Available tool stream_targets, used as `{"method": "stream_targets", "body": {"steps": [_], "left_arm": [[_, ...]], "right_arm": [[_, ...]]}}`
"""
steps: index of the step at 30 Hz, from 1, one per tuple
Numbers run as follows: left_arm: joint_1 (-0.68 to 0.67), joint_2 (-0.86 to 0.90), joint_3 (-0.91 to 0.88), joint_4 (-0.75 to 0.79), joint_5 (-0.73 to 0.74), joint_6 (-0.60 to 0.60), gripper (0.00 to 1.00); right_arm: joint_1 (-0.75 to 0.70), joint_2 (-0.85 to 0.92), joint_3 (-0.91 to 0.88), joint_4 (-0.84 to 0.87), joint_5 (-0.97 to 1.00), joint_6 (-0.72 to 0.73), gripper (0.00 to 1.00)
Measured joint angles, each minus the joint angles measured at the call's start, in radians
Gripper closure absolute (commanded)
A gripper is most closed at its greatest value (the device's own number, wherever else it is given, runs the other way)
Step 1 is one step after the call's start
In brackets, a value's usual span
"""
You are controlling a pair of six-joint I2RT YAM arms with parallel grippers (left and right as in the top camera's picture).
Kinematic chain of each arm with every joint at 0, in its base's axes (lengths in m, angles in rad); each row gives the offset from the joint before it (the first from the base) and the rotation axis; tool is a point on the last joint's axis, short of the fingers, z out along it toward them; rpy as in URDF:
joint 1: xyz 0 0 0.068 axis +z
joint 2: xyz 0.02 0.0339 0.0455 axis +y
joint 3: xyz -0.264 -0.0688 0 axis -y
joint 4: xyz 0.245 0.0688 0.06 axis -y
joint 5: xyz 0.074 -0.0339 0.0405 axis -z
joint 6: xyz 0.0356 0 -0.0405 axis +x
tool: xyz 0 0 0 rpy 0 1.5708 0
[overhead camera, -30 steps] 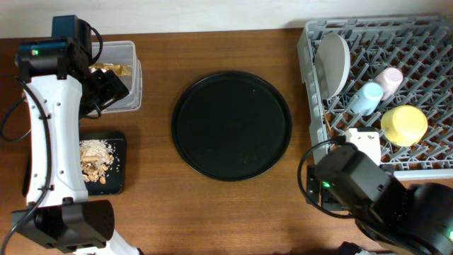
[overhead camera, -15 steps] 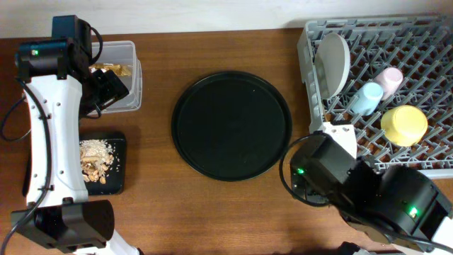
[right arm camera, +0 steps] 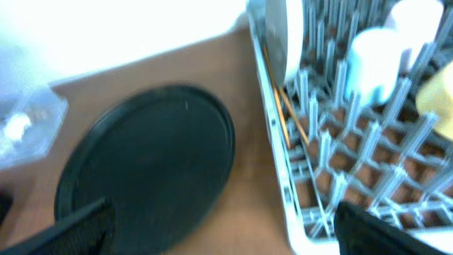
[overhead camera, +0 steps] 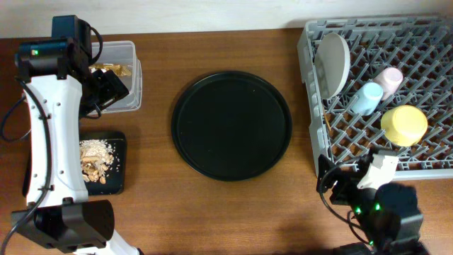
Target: Sort waste into correct bins and load items into the dishwasher rack
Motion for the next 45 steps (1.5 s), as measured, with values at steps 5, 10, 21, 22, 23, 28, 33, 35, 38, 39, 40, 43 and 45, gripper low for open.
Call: {"method": "stream_targets", "body": {"steps": [5, 10, 21, 22, 23, 28, 33, 35, 38, 39, 40, 43, 45], "left_arm": [[0.0, 0.0, 0.0, 0.0, 0.0, 0.0, 0.01], [0.0, 0.0, 0.0, 0.0, 0.001, 0.0, 0.01], [0.0, 0.0, 0.0, 0.0, 0.0, 0.0, 0.01], [0.0, 0.0, 0.0, 0.0, 0.0, 0.0, 0.01], [0.0, 0.0, 0.0, 0.0, 0.0, 0.0, 0.01], [0.0, 0.0, 0.0, 0.0, 0.001, 0.0, 0.01], [0.0, 0.0, 0.0, 0.0, 0.001, 0.0, 0.01], [0.0, 0.0, 0.0, 0.0, 0.0, 0.0, 0.01], [0.0, 0.0, 0.0, 0.0, 0.0, 0.0, 0.01], [0.0, 0.0, 0.0, 0.0, 0.001, 0.0, 0.01], [0.0, 0.0, 0.0, 0.0, 0.0, 0.0, 0.01], [0.0, 0.0, 0.0, 0.0, 0.0, 0.0, 0.01], [0.0, 0.0, 0.0, 0.0, 0.0, 0.0, 0.01]], "right_arm": [[-0.08, -0.202, -0.239, 0.196, -0.08, -0.006, 0.02], [-0.098, -0.328, -0.394, 0.381, -0.102, -0.008, 0.02], [-0.143, -0.37, -0.628, 0.758, -0.1, -0.008, 0.02], [-0.152, -0.37, -0.634, 0.755, -0.1, -0.009, 0.02], [-0.162, -0.37, -0.638, 0.752, -0.097, -0.01, 0.02], [-0.221, -0.371, -0.639, 0.698, -0.084, -0.076, 0.02], [-0.223, -0.37, -0.64, 0.646, -0.081, -0.256, 0.02], [-0.223, -0.37, -0.64, 0.646, -0.08, -0.319, 0.02], [-0.223, -0.37, -0.64, 0.646, -0.078, -0.372, 0.02], [-0.223, -0.37, -0.64, 0.646, -0.078, -0.386, 0.02], [-0.223, -0.37, -0.64, 0.646, -0.078, -0.393, 0.02], [-0.223, -0.37, -0.64, 0.646, -0.078, -0.405, 0.02], [-0.223, -0.37, -0.64, 0.646, -0.078, -0.41, 0.02]]}}
